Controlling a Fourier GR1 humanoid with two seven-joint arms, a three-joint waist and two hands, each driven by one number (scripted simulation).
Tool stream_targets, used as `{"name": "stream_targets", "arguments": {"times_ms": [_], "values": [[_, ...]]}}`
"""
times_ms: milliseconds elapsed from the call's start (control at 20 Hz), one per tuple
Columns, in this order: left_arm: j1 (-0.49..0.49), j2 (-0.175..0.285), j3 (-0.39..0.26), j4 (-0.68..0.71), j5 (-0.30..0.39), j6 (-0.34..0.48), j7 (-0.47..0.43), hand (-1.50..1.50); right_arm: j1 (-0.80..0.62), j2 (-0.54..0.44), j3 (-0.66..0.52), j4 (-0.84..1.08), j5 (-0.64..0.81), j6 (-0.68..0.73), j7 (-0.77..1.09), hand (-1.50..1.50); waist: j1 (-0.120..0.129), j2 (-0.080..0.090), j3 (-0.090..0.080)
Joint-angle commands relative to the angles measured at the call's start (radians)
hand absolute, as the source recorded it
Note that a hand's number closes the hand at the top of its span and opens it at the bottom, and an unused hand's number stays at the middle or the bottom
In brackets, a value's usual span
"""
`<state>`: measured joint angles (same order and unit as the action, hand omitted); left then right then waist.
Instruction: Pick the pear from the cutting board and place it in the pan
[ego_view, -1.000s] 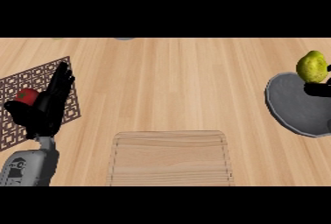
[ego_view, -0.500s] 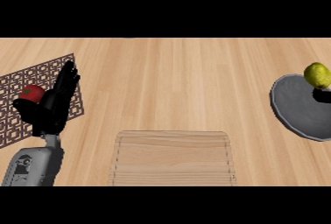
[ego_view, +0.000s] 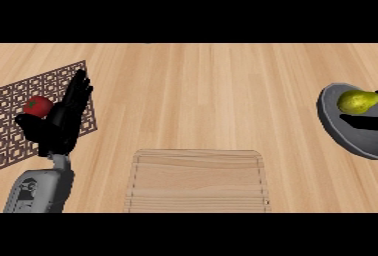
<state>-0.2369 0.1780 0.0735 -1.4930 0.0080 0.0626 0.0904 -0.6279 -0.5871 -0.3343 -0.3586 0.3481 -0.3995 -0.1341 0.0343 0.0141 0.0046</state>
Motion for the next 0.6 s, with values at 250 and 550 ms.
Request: {"name": "stream_targets", "arguments": {"times_ms": [250, 550], "values": [[0.017, -0.004, 0.017, 0.019, -0.01, 0.015, -0.021, 0.0, 0.033, 0.05, -0.178, -0.073, -0.184, -0.083, -0.277, -1.5, -0.031, -0.013, -0.003], [0.052, 0.022, 0.06, 0.037, 0.022, -0.015, -0.047, 0.0, 0.23, 0.108, -0.228, -0.271, -0.34, 0.17, -0.333, -1.5, -0.071, -0.026, -0.007]]}}
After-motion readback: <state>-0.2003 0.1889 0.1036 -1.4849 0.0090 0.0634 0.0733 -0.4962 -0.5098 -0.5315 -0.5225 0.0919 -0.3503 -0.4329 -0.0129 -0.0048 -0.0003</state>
